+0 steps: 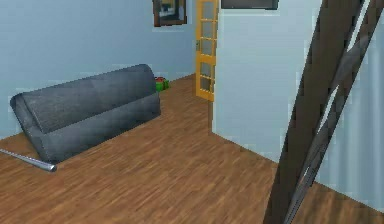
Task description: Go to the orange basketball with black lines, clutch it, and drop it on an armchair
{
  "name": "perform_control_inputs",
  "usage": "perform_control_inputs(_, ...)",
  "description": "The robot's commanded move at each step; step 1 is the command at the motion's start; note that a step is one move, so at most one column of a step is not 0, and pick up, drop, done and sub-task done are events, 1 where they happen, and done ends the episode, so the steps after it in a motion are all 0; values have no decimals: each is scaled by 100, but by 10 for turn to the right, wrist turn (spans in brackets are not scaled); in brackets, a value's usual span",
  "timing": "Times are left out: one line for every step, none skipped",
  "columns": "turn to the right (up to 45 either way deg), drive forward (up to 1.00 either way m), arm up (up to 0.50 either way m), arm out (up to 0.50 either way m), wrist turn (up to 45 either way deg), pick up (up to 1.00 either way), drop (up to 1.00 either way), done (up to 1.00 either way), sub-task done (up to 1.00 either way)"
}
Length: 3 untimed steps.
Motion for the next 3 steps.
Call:
perform_control_inputs(0, 65, 0, 0, 0, 0, 0, 0, 0)
perform_control_inputs(0, 100, 0, 0, 0, 0, 0, 0, 0)
perform_control_inputs(0, 60, 0, 0, 0, 0, 0, 0, 0)
